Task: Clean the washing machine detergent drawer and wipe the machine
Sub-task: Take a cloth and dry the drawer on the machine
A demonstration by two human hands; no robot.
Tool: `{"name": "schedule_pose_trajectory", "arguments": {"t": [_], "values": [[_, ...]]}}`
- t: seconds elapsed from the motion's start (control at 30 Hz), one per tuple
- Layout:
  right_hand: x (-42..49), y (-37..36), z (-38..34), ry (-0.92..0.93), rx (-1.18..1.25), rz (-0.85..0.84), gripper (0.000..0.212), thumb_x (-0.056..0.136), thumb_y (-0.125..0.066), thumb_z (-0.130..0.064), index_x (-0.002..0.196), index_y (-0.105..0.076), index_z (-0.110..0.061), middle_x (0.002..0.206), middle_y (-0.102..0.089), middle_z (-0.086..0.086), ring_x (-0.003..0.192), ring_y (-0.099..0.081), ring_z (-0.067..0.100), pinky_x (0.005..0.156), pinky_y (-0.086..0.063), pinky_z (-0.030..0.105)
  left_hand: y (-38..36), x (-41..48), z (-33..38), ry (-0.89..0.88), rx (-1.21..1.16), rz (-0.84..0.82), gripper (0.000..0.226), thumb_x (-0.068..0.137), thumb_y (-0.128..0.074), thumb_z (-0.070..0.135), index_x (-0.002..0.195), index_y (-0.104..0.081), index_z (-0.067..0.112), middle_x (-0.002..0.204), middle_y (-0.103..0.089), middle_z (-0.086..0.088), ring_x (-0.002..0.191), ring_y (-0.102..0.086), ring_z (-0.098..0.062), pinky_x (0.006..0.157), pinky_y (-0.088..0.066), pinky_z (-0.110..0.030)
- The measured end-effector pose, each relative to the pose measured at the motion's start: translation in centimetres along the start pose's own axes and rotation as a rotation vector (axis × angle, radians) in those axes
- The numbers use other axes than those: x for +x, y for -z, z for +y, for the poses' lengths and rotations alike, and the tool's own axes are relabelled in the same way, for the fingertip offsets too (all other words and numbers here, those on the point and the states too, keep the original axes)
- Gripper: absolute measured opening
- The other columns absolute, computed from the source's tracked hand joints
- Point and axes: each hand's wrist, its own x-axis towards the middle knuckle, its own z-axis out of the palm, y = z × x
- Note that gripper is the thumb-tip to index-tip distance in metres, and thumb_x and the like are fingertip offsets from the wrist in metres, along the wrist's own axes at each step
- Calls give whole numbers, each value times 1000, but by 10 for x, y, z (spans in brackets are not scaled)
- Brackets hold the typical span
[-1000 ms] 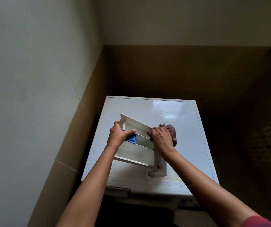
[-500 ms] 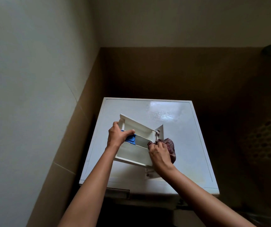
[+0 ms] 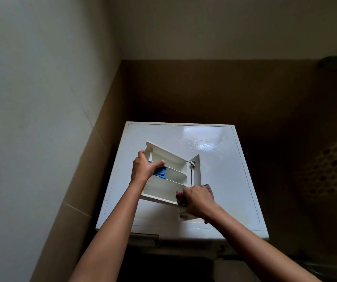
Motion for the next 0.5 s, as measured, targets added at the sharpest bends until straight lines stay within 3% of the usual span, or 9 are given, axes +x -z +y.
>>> {"name": "schedule_pose_trajectory", "arguments": {"t": [0.1,0.2,0.27,0.37,0.5], "values": [[5,12,5,-68,539,-59,7,77,-62,-14,82,-60,-17,81,-67,3,81,-65,22,71,-50,30,1,1,-1,4,-4,0,83,72,-80,40,136,-39,8,124,-55,-15,112,-53,-28,82,-44,-31],[10,7,-4,-151,920,214,11,79,-58,-12,87,-56,-20,76,-63,-2,72,-62,15,63,-52,24,2,1,-4,11,1,2,86,71,-80,42,137,-37,8,125,-55,-16,113,-53,-30,89,-46,-35],[12,-7,-17,-183,942,341,21,80,-58,-21,100,-52,-16,91,-62,4,83,-61,20,71,-51,31,2,1,-6,12,-1,2,88,71,-80,43,138,-36,8,125,-54,-17,113,-53,-30,89,-47,-35],[9,-31,-39,-173,853,293,32,84,-56,-21,111,-44,-8,107,-52,10,98,-51,23,75,-36,27,2,0,-5,14,-5,7,89,72,-80,42,140,-35,7,126,-53,-18,114,-52,-30,89,-44,-33],[8,-30,-50,-40,795,202,31,87,-49,-17,117,-49,-10,116,-60,10,103,-55,25,77,-39,26,2,-1,-7,19,-7,17,88,72,-80,41,139,-35,6,127,-53,-18,116,-51,-31,89,-43,-33]]}}
